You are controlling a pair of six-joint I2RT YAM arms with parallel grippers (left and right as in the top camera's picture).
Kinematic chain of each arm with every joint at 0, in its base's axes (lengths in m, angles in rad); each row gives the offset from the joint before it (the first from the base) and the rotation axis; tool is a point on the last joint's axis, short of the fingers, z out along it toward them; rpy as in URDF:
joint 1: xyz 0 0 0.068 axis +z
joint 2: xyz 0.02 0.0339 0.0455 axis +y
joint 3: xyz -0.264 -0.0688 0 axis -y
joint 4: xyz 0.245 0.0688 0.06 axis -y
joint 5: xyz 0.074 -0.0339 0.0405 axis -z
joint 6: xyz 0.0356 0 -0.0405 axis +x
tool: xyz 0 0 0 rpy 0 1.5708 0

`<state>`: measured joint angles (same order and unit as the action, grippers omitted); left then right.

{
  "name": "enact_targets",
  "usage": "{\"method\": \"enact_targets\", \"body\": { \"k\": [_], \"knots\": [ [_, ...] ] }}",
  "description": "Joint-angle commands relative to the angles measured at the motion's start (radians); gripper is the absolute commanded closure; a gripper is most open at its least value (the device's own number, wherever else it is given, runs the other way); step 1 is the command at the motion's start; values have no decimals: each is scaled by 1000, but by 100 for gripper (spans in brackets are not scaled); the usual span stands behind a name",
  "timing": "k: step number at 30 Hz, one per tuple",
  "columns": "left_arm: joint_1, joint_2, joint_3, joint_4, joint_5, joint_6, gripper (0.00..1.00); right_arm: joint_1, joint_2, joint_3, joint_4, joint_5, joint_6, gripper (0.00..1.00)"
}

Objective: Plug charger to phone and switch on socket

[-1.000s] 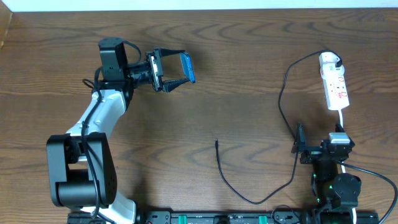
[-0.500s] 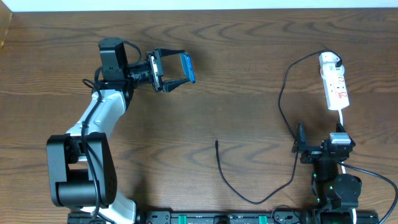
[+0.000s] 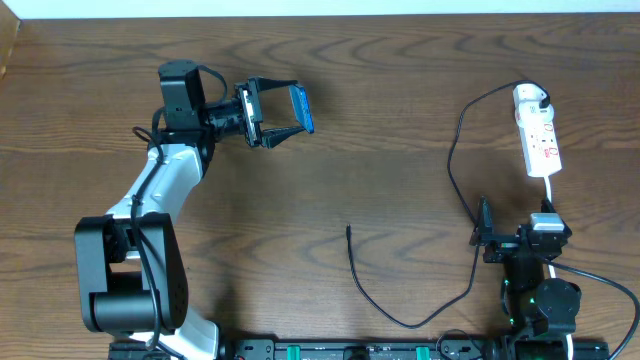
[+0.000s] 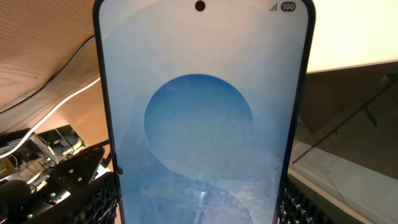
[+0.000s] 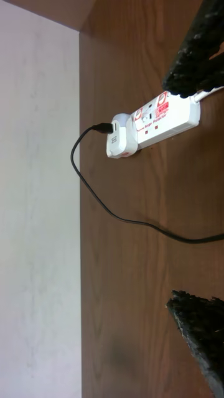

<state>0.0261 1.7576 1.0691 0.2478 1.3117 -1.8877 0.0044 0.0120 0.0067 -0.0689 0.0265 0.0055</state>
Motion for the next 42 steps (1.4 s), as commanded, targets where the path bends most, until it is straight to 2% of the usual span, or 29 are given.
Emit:
{"method": "enact_targets", "body": {
  "k": [1,6,11,14,18,21,27,30,34,39,42],
  "knots": [
    [3,-26,29,10,42,8,93,6,-5,-1,-2,20,-14,1],
    [3,-26,29,10,42,9,93,6,-5,-1,21,20,-14,1],
    [3,-26,29,100,42,8,93,6,-5,-1,29,35,-14,1],
    [3,-26,29,100,42,10,93,6,-5,6,52,34,-14,1],
    [3,-26,29,135,29,79,93,6,21,72,49,-25,-23,1],
    [3,-26,29,138,29,82,93,6,83,120,44,-72,-30,1],
    [3,-26,29,140,-20,163,92,6,448,362,18,-235,-55,1],
    [3,-26,29,139,-98,209,93,6,717,573,-79,-382,-74,1],
    [3,-26,29,139,-161,232,93,6,953,780,-174,-501,-74,1],
    [3,-26,29,115,-244,259,93,7,1122,918,-174,-618,-63,1],
    [2,-26,29,100,-303,296,93,7,1174,934,-83,-769,-63,1]
  ]
}}
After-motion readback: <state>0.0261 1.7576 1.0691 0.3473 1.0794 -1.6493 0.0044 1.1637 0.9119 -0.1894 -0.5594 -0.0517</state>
